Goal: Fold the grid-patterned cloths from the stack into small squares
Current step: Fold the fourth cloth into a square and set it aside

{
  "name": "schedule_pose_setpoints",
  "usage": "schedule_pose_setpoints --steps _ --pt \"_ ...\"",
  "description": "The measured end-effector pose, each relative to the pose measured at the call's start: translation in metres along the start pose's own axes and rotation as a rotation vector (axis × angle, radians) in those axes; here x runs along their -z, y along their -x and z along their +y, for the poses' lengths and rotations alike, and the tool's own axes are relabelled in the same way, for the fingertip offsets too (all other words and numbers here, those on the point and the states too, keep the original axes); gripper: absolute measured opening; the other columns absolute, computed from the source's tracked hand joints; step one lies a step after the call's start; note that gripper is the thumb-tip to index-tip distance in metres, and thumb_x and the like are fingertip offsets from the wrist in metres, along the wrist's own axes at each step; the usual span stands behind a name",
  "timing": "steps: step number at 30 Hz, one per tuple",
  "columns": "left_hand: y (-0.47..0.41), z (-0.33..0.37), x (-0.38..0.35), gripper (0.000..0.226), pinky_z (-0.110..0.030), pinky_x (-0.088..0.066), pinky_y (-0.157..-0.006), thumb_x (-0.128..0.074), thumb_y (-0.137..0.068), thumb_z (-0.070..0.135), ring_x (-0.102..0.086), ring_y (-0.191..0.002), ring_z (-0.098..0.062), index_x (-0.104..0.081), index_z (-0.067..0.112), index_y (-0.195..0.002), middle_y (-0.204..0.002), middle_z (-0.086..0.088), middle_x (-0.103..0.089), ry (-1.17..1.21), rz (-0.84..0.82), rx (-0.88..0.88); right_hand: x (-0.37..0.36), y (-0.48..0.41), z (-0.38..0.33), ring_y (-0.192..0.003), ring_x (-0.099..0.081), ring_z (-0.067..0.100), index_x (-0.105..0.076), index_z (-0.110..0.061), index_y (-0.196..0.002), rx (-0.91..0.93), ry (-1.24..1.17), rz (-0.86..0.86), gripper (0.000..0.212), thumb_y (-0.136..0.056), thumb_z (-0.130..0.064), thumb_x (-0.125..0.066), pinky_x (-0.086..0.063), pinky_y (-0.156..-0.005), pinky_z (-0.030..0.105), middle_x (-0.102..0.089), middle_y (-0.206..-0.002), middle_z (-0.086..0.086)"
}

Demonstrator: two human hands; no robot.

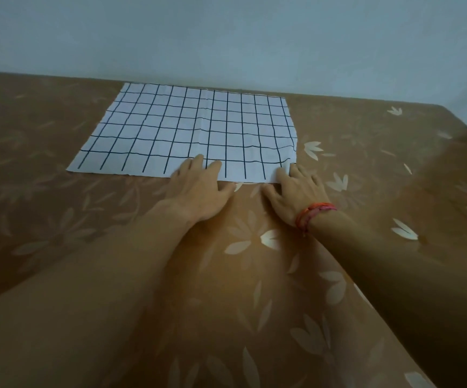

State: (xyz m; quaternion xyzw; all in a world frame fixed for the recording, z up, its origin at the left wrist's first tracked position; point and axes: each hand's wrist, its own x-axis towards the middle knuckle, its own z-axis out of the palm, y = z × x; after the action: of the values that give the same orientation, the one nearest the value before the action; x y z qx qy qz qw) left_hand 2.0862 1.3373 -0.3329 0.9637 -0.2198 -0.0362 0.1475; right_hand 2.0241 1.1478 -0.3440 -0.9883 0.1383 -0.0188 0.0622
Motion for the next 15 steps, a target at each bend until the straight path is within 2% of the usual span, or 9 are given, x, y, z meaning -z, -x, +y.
schedule_pose_setpoints --steps 2,4,7,10,11,13,15 --pt "0.002 0.005 0.000 0.067 -0.047 -0.022 -0.114 -0.042 -0.093 0.057 -0.020 -0.144 -0.029 -0.030 0.021 -0.148 -0.157 -0.011 -0.024 0.013 0.009 -0.004 0.005 0.002 -0.002 -0.120 -0.046 0.023 -0.057 -0.013 -0.101 0.025 -0.019 0.057 0.036 -0.092 -0.041 -0.037 -0.033 -0.105 0.042 -0.057 -0.118 0.007" --pt "0.005 0.009 0.002 0.066 -0.045 -0.025 -0.113 -0.046 -0.093 0.054 -0.023 -0.143 -0.029 -0.032 0.018 -0.147 -0.155 -0.011 -0.028 0.038 0.021 -0.013 0.011 0.004 -0.007 -0.101 -0.055 0.026 -0.055 -0.012 -0.086 0.016 -0.070 0.095 0.024 -0.089 -0.033 -0.043 -0.042 -0.091 0.039 -0.061 -0.101 0.006" --pt "0.010 0.017 -0.001 0.067 -0.043 -0.032 -0.108 -0.055 -0.088 0.047 -0.030 -0.138 -0.027 -0.035 0.015 -0.143 -0.150 -0.009 -0.035 0.069 0.041 -0.059 0.017 0.010 -0.017 -0.081 -0.059 0.028 -0.062 -0.013 -0.088 -0.046 -0.200 0.079 0.019 -0.082 -0.024 -0.047 -0.050 -0.072 0.036 -0.064 -0.087 0.007" --pt "0.015 0.027 -0.003 0.073 -0.040 -0.039 -0.104 -0.065 -0.081 0.045 -0.036 -0.134 -0.024 -0.036 0.016 -0.141 -0.146 -0.005 -0.040 0.121 0.042 -0.109 0.012 0.025 -0.027 -0.098 -0.061 0.029 -0.066 -0.017 -0.105 -0.099 -0.254 -0.226 0.024 -0.090 -0.020 -0.048 -0.050 -0.083 0.037 -0.067 -0.106 0.011" --pt "0.018 0.031 -0.002 0.070 -0.037 -0.041 -0.099 -0.067 -0.081 0.044 -0.039 -0.131 -0.023 -0.038 0.017 -0.139 -0.142 -0.003 -0.043 0.143 0.047 -0.123 0.016 0.029 -0.031 -0.096 -0.061 0.028 -0.066 -0.018 -0.103 -0.081 -0.244 -0.204 0.022 -0.091 -0.018 -0.048 -0.049 -0.080 0.035 -0.067 -0.102 0.009" --pt "0.023 0.040 0.002 0.058 -0.031 -0.041 -0.086 -0.065 -0.086 0.037 -0.046 -0.124 -0.020 -0.041 0.019 -0.135 -0.136 0.000 -0.049 0.169 0.082 -0.144 0.034 0.033 -0.041 -0.077 -0.055 0.020 -0.063 -0.018 -0.089 -0.015 -0.275 -0.006 0.016 -0.087 -0.014 -0.047 -0.041 -0.068 0.027 -0.062 -0.080 0.003" --pt "0.026 0.046 0.007 0.037 -0.029 -0.037 -0.075 -0.059 -0.090 0.025 -0.052 -0.114 -0.021 -0.050 0.022 -0.126 -0.125 0.002 -0.056 0.151 0.161 -0.166 0.054 0.041 -0.054 -0.074 -0.051 0.014 -0.065 -0.013 -0.096 0.049 -0.270 0.063 0.019 -0.087 -0.012 -0.048 -0.038 -0.070 0.017 -0.064 -0.082 0.003"
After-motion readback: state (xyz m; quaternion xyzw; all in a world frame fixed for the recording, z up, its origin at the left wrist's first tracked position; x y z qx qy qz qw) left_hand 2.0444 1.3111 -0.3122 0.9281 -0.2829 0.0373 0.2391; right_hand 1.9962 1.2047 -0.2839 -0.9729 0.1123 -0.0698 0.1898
